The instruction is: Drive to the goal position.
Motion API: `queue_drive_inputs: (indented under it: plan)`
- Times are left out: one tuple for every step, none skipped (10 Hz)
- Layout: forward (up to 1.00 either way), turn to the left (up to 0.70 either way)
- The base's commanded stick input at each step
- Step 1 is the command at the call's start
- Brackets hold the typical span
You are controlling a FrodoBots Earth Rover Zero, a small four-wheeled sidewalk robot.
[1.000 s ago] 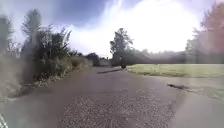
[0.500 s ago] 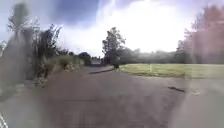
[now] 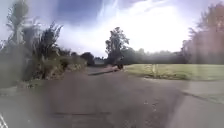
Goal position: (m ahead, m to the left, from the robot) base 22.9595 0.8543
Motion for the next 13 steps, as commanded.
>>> queue_drive_inputs:
  plan:
    - [0.85,0.0]
    - [0.85,0.0]
    - [0.85,0.0]
    - [0.85,0.0]
    - [0.85,0.0]
    - [0.85,0.0]
    - [0.85,0.0]
    - [0.85,0.0]
    - [0.85,0.0]
    - [0.85,0.0]
    - [0.85,0.0]
    - [0.85,0.0]
    - [0.85,0.0]
